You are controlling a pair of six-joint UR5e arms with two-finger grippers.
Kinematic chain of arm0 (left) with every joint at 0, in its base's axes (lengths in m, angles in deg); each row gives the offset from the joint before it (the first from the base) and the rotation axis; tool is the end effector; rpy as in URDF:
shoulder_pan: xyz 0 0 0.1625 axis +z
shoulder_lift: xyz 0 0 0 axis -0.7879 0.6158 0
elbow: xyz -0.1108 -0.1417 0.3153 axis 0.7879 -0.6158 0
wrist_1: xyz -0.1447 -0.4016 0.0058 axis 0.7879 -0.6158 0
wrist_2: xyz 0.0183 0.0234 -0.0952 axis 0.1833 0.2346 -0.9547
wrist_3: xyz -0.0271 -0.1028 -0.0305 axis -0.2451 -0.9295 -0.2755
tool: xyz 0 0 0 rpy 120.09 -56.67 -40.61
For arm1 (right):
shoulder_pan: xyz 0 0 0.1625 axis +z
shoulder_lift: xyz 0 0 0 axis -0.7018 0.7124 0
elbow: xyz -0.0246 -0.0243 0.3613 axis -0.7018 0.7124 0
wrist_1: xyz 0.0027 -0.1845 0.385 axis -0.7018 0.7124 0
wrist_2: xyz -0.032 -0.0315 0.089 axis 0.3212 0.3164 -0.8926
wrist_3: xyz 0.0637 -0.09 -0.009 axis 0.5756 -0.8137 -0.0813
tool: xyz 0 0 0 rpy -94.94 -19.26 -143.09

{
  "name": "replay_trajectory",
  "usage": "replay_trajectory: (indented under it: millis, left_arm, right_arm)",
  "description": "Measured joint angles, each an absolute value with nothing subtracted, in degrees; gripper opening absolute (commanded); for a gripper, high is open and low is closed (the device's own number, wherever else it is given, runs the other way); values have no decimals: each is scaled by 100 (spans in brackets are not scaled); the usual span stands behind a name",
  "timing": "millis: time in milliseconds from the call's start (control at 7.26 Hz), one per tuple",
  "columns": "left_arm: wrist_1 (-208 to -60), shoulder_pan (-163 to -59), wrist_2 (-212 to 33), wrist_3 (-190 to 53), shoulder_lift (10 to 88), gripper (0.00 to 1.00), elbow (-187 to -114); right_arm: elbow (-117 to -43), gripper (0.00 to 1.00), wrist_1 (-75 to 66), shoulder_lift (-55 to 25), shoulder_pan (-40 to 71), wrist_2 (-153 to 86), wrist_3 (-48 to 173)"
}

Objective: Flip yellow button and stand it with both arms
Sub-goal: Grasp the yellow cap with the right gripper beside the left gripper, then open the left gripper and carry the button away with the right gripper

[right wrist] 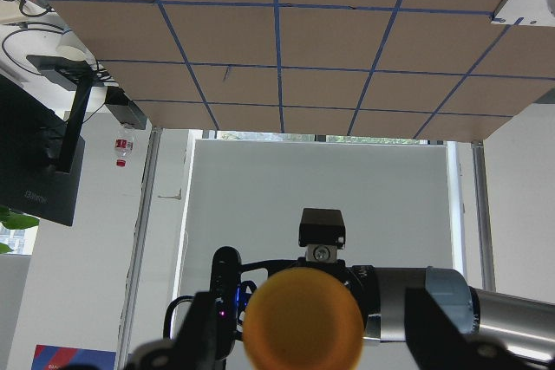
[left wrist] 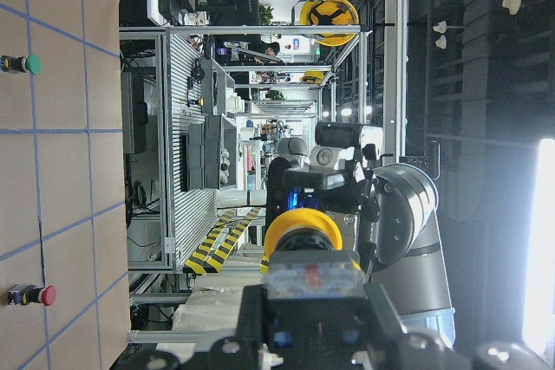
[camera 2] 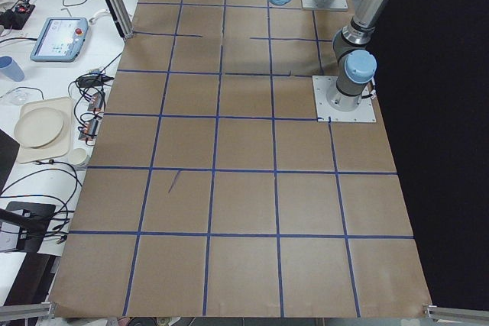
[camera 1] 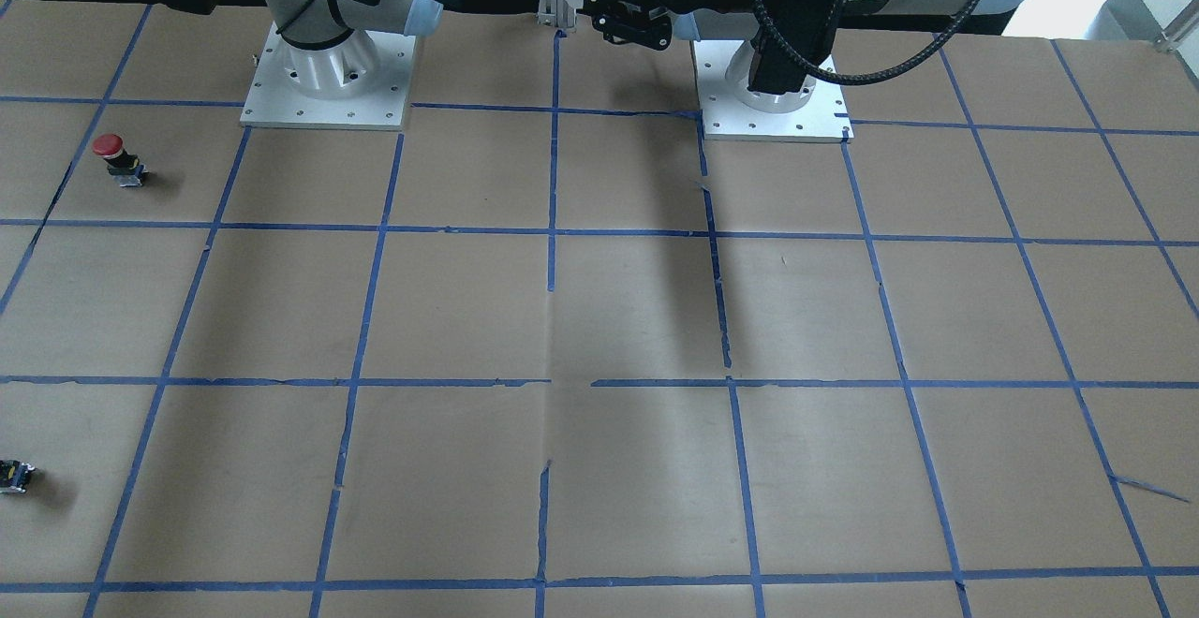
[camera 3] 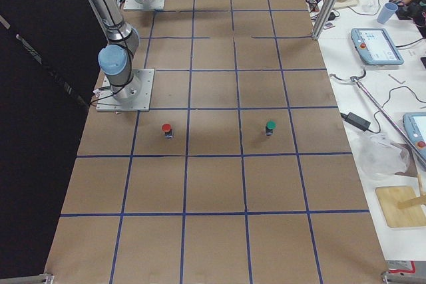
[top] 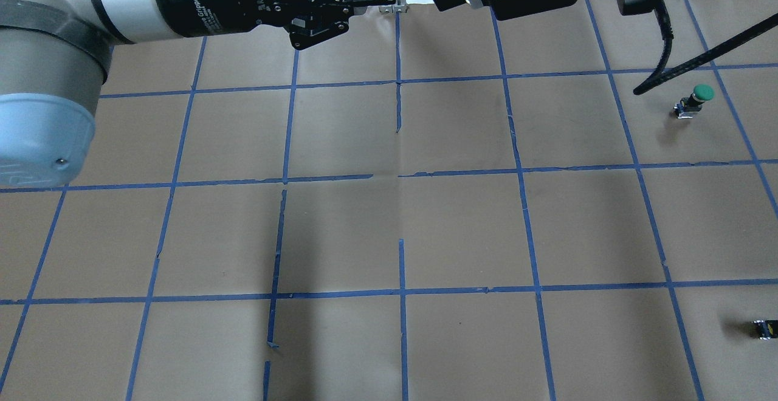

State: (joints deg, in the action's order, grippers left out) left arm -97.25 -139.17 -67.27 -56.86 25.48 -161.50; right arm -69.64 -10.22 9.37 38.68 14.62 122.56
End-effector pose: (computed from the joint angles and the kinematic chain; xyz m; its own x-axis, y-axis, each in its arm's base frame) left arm -0.2202 -0.4862 0.4740 -0.0075 -0.0030 1.0000 -0.0496 0.9988 0.0027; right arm 0.1773 -0.4900 0.5458 0.0209 0.9965 -0.0815 0.4222 0.0652 0.9041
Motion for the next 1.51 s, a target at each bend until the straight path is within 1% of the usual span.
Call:
replay_trajectory:
  millis: [138,275,413,964,1239,1514]
  left_arm:
    - [-9725,-13917,-6729,-5680,2546,8,-16155]
    - [-9724,-13917,-6729,-5674,2546,71,-16157]
    - [-9725,-13918,-6733,-5680,2547,99,-16159]
    - [-9717,-13918,-6728,-6242,2536,100,-16115]
    - [-9716,-13894,-6681,-6362,2541,100,-16055]
    - [-9615,-13870,-6570,-6571,2553,100,-16005]
  right_arm:
    - [-6959,30,-1023,939,3863,1461,12257]
    - [-6955,28,-1022,940,3858,1456,12257]
    - [-6952,27,-1023,940,3853,1427,12257]
    - [-6956,27,-1010,910,3811,1365,12253]
    - [-6953,27,-958,910,3703,1844,12041]
    - [-6947,28,-1001,928,3663,2653,11344]
